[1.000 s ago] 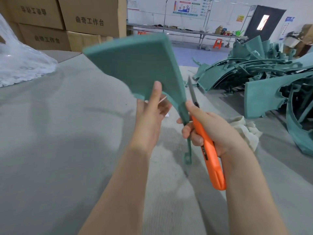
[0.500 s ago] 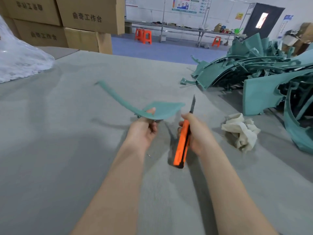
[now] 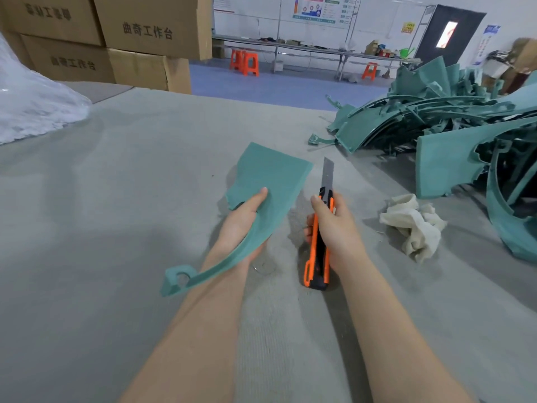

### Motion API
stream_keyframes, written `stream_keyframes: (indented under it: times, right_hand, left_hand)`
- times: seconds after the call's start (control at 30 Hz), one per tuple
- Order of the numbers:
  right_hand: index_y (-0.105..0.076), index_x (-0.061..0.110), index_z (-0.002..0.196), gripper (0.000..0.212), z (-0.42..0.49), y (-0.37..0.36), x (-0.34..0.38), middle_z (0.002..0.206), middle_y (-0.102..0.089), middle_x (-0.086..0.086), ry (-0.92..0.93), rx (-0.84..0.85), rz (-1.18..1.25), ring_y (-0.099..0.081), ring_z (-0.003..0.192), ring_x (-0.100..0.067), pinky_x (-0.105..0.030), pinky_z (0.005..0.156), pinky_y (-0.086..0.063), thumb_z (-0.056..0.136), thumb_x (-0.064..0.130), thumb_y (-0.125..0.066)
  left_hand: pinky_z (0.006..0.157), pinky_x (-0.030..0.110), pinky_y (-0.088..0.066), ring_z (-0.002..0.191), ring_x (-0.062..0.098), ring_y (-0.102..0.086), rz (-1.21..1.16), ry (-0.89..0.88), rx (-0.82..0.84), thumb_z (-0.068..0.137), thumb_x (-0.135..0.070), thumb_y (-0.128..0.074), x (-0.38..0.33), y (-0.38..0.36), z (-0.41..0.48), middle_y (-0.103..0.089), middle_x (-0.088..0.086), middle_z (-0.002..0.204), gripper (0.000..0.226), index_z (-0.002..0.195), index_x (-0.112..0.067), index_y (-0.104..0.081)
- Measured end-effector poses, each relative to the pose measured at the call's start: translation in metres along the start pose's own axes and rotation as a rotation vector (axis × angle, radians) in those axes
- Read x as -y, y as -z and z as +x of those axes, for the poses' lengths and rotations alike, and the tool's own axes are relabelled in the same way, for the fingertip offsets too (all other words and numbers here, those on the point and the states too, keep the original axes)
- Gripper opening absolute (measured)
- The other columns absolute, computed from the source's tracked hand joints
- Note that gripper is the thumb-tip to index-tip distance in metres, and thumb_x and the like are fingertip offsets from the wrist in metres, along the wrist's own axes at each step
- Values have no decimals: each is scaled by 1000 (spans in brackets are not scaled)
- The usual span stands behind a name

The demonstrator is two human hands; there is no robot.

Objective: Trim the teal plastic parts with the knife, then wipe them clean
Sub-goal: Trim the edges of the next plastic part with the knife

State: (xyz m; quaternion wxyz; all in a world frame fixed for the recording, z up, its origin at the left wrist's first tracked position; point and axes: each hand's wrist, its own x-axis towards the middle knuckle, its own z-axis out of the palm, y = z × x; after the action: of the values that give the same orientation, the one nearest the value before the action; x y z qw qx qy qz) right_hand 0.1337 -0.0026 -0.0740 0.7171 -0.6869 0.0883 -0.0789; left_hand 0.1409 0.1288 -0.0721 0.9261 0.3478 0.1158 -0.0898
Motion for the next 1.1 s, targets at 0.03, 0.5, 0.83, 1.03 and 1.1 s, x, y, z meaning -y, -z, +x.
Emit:
stream_keyframes:
  times: [0.03, 0.5, 0.83, 1.03, 1.1]
  right_hand:
    - [-50, 27, 92, 8, 1, 5, 2, 65, -52, -6, 2, -2, -45, -50, 40, -12, -25, 42, -43, 100, 29, -50]
    - [-57, 34, 98, 19, -2, 25, 27, 79, -64, 16, 469, -3, -567, -65, 85, -10, -42, 87, -52, 103, 25, -41]
    - [-54, 8, 99, 29, 2, 3, 13, 73, -50, -6, -187, 259, -59, -55, 47, -14, -25, 44, -49, 101, 36, -46]
    - [-49, 21, 92, 10, 12, 5, -2, 75, -55, -5, 113, -104, -146, -48, 47, -13, -27, 46, -41, 97, 29, -54]
    - [-47, 30, 91, 11, 13, 8, -3, 71, -56, -1, 289, -169, -271, -51, 53, -13, -31, 54, -46, 94, 35, -56]
  left_hand:
    - [57, 20, -55, 63, 10, -71, -27, 7, -15, 96, -15, -57, -1, 0, 0, -74, -1, 74, 12, 88, -13, -66]
    - [44, 16, -49, 52, 10, -68, -203, -67, -60, 97, -11, -52, -3, 1, -2, -71, -1, 64, 15, 86, -11, -62]
    - [57, 20, -54, 59, 15, -66, -298, -22, 15, 93, -2, -49, -8, 8, 2, -70, 4, 70, 17, 83, -7, -62]
    - [64, 24, -57, 77, 21, -61, -334, -37, -6, 90, 4, -49, -11, 9, 3, -65, 8, 79, 16, 80, -3, -59]
    - [69, 23, -56, 80, 20, -59, -327, -70, 0, 90, 5, -47, -10, 7, 3, -61, 9, 82, 16, 80, -3, -57]
